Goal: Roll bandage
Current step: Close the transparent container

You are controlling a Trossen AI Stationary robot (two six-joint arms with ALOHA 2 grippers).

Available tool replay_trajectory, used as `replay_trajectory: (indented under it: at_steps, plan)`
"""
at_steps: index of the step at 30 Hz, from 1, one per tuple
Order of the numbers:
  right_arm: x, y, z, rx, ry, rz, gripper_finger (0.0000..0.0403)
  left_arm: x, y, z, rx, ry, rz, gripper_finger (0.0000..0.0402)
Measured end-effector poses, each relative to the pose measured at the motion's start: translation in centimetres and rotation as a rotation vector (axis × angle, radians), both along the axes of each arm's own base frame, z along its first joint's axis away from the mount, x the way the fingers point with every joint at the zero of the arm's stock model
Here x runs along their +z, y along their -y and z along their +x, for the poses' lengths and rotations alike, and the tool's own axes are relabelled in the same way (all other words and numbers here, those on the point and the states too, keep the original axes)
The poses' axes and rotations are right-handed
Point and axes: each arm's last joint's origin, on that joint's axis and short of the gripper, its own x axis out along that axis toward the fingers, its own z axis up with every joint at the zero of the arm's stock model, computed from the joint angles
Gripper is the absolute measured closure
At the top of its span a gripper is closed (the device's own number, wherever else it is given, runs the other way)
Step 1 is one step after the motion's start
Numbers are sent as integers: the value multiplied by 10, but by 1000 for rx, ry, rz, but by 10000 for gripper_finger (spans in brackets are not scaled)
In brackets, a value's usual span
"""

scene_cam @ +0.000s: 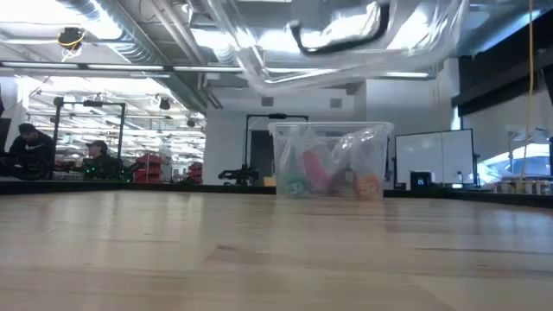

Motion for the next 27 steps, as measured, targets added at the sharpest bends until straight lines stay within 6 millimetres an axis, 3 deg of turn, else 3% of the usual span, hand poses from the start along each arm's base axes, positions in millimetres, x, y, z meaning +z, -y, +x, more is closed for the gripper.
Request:
replay_trajectory:
  at_steps: [3, 8, 16, 20, 25, 27]
  plan:
    - [3, 3, 2, -46, 87, -170, 123, 15, -3, -10, 0, 50, -23, 401]
    - [8, 4, 7, -43, 158, -415, 123, 21, -4, -14, 0, 69, -33, 401]
    - [2, 8, 36, 20, 117, -576, 130, 22, -4, -14, -3, 78, -34, 402]
    - [-1, 9, 47, 4, 116, -579, 201, 22, -2, -15, -9, 80, -33, 402]
    - [-3, 8, 48, 21, 105, -589, 364, 23, -4, -14, 20, 76, -84, 399]
    - [-4, 8, 47, 28, 100, -574, 373, 29, -7, -17, 30, 97, -103, 386]
